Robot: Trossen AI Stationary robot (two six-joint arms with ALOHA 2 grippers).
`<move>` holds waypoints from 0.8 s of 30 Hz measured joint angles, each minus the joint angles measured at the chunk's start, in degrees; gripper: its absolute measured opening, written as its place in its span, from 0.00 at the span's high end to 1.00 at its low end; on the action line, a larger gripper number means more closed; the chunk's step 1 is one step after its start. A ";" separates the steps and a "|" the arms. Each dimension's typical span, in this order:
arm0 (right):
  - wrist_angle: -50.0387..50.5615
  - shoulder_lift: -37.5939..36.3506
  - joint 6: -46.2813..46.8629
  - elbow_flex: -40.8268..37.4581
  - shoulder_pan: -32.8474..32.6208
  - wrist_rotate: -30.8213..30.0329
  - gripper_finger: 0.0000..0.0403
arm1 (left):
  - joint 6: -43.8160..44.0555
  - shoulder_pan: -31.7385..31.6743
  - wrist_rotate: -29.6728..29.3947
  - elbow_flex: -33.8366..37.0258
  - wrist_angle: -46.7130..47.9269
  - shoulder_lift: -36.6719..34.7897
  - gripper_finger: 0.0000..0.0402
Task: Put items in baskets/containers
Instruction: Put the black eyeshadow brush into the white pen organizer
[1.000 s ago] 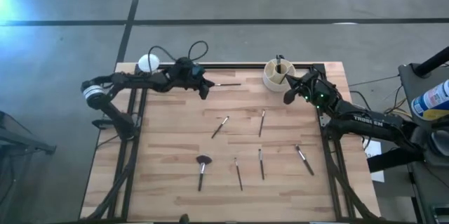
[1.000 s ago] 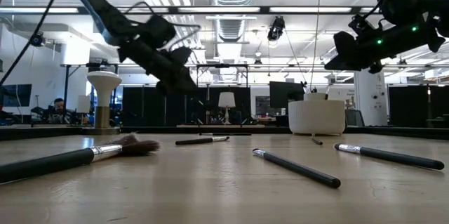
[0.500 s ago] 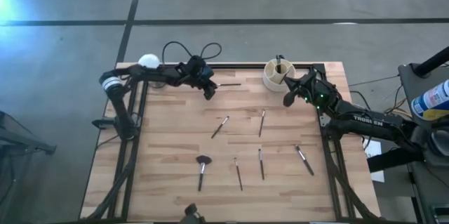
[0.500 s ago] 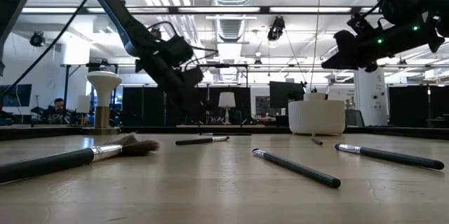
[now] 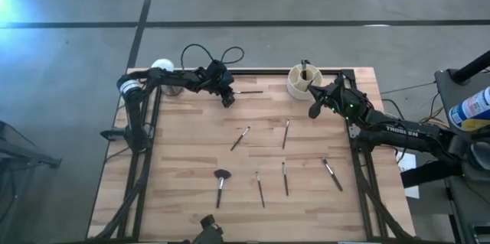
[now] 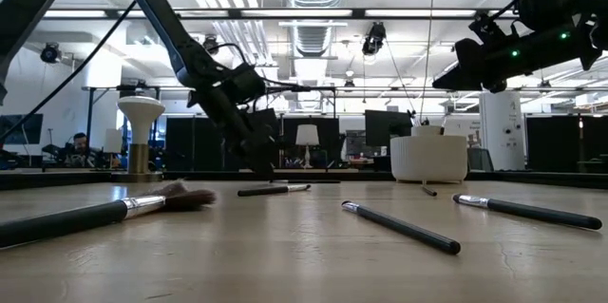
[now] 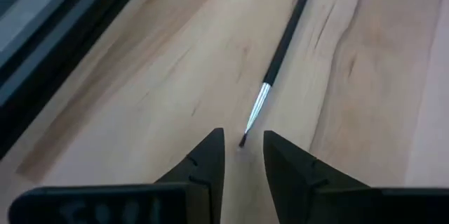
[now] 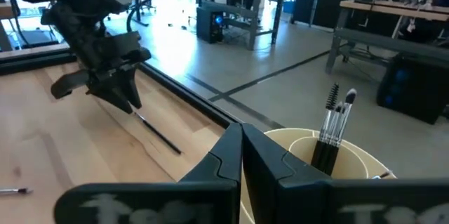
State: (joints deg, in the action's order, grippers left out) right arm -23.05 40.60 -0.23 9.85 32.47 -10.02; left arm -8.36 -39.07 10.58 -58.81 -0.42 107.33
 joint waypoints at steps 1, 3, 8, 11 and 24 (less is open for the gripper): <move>0.00 0.00 0.00 0.00 0.00 0.00 0.98 | -0.52 -0.02 0.07 0.00 -0.09 0.21 0.77; 0.02 0.00 0.00 0.00 0.00 0.00 0.98 | -0.86 -0.11 0.72 0.00 -0.49 0.68 0.77; 0.02 0.00 0.00 0.00 0.00 0.00 0.98 | -1.70 -0.59 2.67 -0.11 -1.10 2.21 0.77; 0.02 0.00 0.04 0.00 0.00 0.02 0.98 | -2.15 -0.59 2.26 -0.21 -1.19 2.71 0.81; 0.50 0.55 1.03 1.69 -1.39 3.02 0.98 | -2.80 -0.57 2.73 -1.03 9.07 -0.85 1.00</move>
State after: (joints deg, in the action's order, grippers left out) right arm -22.55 41.15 0.80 11.54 31.08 -7.00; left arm -11.17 -39.64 13.31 -59.84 8.66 106.48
